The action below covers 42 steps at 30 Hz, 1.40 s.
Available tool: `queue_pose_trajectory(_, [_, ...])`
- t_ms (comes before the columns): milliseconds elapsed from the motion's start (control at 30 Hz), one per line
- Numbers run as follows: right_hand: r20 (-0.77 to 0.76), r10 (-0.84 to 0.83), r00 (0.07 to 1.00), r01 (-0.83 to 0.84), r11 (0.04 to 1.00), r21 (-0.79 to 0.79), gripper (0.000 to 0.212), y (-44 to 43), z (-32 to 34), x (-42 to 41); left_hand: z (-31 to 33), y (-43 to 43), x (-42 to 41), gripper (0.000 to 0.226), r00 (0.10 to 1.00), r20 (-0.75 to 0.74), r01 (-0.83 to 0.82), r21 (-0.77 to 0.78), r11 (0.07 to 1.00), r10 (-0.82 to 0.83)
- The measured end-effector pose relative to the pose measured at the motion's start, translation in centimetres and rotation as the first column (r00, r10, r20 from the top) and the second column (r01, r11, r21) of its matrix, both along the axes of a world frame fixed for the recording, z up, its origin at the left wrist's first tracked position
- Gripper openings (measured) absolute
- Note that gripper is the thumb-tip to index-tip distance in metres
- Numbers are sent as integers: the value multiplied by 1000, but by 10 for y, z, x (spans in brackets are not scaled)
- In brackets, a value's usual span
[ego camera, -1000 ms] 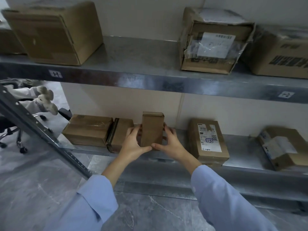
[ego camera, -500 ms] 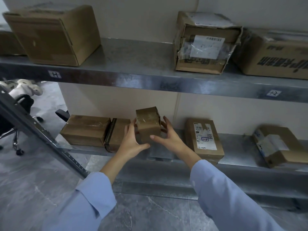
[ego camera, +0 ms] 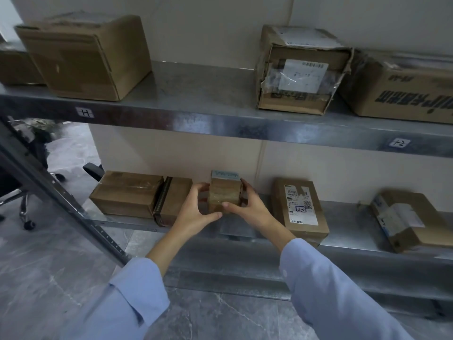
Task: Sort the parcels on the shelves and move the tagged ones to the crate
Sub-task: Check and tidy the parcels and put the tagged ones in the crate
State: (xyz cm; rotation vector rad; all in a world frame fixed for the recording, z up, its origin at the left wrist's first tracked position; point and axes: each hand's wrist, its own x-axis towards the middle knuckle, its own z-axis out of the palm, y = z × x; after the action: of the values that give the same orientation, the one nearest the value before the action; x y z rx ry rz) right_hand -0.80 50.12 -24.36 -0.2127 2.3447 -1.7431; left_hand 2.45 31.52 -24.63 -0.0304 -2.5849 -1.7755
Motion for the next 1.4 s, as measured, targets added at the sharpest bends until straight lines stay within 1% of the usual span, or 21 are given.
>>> queue_pose_trajectory(67, [-27, -8, 1000, 8, 1000, 30, 82, 1, 0, 0, -1, 1, 0, 77, 1000, 11, -17, 30, 999, 17])
queue_pose_trajectory(133, [-46, -6, 999, 8, 999, 41, 79, 1, 0, 1, -3, 0, 0, 84, 1000, 18, -27, 63, 998, 26])
queue_pose_trajectory(200, [-58, -7, 998, 10, 999, 53, 81, 2, 0, 2, -4, 1, 0, 91, 999, 20, -33, 66, 997, 32])
queue_pose_trajectory(267, [-75, -14, 997, 19, 997, 75, 84, 4, 0, 3, -4, 1, 0, 93, 999, 17, -45, 51, 998, 45])
queue_pose_trajectory(400, [-83, 0, 997, 3, 999, 35, 85, 4, 2, 7, -3, 3, 2, 80, 997, -32, -73, -6, 997, 72])
queue_pose_trajectory(533, [-71, 41, 997, -41, 999, 1, 86, 5, 3, 9, -2, 4, 5, 75, 995, -41, -88, 31, 996, 89])
queue_pose_trajectory(667, [-92, 29, 995, -29, 1000, -2, 101, 4, 6, 10, 1, 3, 5, 68, 999, -18, -40, 94, 995, 42])
queue_pose_trajectory(733, [-86, -4, 996, 3, 1000, -9, 104, 4, 7, 9, 3, 1, 5, 65, 1000, 2, 10, 102, 995, -10])
queue_pose_trajectory(867, [-108, -14, 994, 12, 1000, -21, 100, 7, 12, 7, 7, -12, -1, 63, 999, 26, 38, 82, 996, -40])
queue_pose_trajectory(933, [-112, 5, 994, -9, 999, -31, 99, 9, 16, 7, 10, -19, -5, 58, 999, 21, 29, 105, 994, -31])
queue_pose_trajectory(1000, [-95, 52, 994, -57, 997, -46, 99, 10, 20, 9, 15, -27, -11, 58, 1000, -11, -8, 103, 995, 9])
queue_pose_trajectory(1100, [-64, 151, 987, -154, 987, -48, 96, 14, 23, 12, 21, -41, -22, 69, 999, -20, -40, 77, 996, 42])
queue_pose_trajectory(1167, [-55, 174, 983, -177, 983, -52, 94, 15, 25, 15, 25, -48, -26, 77, 1000, 22, 8, 136, 991, -11])
queue_pose_trajectory(1233, [-58, 153, 987, -157, 985, -73, 93, 16, 27, 15, 29, -49, -27, 76, 997, 29, 63, 192, 979, -70])
queue_pose_trajectory(1267, [-60, 139, 988, -143, 987, -74, 92, 17, 29, 15, 29, -49, -27, 73, 997, 24, 69, 184, 981, -74])
queue_pose_trajectory(1333, [-66, 113, 991, -117, 991, -59, 89, 20, 33, 15, 30, -47, -26, 66, 999, 9, 48, 168, 985, -50])
queue_pose_trajectory(1400, [-93, 87, 992, -88, 996, -10, 86, 22, 36, 14, 31, -46, -25, 61, 1000, -10, 8, 203, 979, -6])
